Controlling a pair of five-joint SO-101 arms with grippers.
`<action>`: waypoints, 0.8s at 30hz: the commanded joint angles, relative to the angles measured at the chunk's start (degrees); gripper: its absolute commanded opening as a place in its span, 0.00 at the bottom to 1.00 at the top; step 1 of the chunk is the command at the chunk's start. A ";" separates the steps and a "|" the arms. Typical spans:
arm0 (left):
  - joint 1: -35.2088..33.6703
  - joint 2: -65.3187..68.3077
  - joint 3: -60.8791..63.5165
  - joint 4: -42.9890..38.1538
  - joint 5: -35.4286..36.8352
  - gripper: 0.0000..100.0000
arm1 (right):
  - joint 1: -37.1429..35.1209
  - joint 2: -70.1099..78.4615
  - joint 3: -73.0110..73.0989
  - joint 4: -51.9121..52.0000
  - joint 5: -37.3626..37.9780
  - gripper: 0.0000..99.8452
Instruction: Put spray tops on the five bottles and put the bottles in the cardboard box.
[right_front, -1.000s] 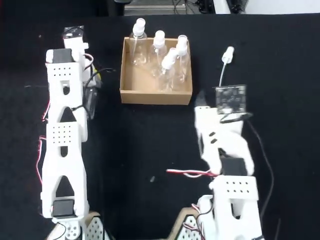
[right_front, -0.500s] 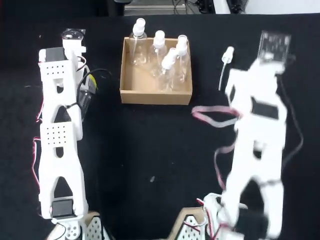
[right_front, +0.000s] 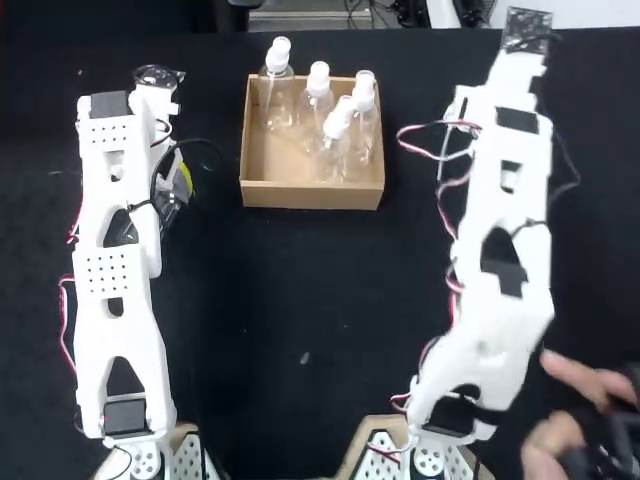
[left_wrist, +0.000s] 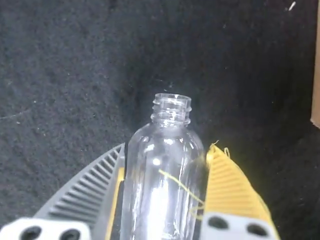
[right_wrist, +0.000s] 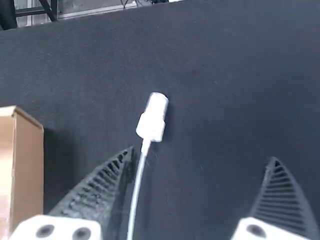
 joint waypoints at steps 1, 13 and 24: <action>-0.84 -0.62 0.22 0.44 -0.53 0.20 | -2.55 9.01 -18.77 1.85 -0.62 0.35; -1.01 -0.26 0.40 0.44 -0.35 0.20 | -3.87 42.59 -65.01 9.67 -4.04 0.35; -1.01 -0.26 0.31 0.44 -0.26 0.20 | -2.46 48.04 -64.84 3.87 -4.04 0.35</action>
